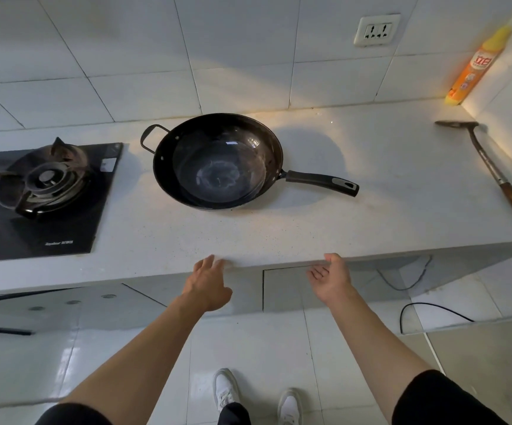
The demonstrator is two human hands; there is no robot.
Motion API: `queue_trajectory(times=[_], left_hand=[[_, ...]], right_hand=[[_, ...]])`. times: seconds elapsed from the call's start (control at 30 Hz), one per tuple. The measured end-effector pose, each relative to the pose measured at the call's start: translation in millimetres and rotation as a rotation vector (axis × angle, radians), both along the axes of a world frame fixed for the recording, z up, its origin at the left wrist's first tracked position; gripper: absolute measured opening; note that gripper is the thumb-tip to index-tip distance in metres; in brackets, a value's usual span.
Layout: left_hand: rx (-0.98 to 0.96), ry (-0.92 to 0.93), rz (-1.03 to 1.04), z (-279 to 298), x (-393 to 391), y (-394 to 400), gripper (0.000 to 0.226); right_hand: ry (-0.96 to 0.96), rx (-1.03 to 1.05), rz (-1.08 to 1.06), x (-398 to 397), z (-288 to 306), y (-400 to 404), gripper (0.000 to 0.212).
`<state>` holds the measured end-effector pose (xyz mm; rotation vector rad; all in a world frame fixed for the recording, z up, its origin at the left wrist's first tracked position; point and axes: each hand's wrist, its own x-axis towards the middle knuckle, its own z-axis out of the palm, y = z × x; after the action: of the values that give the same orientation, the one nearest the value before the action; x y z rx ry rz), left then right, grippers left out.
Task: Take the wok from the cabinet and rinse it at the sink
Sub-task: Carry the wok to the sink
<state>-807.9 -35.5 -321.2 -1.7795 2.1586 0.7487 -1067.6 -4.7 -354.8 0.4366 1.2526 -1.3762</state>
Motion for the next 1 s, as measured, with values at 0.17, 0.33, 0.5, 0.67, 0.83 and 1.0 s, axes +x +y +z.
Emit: queue_trajectory(times=[0.17,0.33,0.5,0.67,0.83,1.0], left_hand=[[-0.073,0.005,0.065,22.8,6.2,1.7,0.073],[-0.193,0.065,0.078,61.0,16.5,-14.6,0.068],[-0.306,0.116,0.062,107.1,40.7,-45.2,0.063],[-0.425,0.203,0.034,141.4,76.0,-79.5,0.058],[-0.481,0.219,0.013,144.4,109.3,-106.7,0.052],[-0.454,0.193,-0.006,136.1,119.8,-118.5,0.052]], right_hand=[[0.1,0.089,0.315,11.3,34.0,10.6,0.035],[0.388,-0.046,0.482,25.5,85.6,-1.3,0.007],[0.726,-0.146,0.771,47.3,144.3,-22.4,0.012],[1.127,-0.214,0.873,67.4,186.6,-43.4,0.021],[1.588,-0.288,0.99,74.0,197.9,-59.3,0.033],[1.794,-0.253,1.152,69.2,193.7,-64.7,0.046]])
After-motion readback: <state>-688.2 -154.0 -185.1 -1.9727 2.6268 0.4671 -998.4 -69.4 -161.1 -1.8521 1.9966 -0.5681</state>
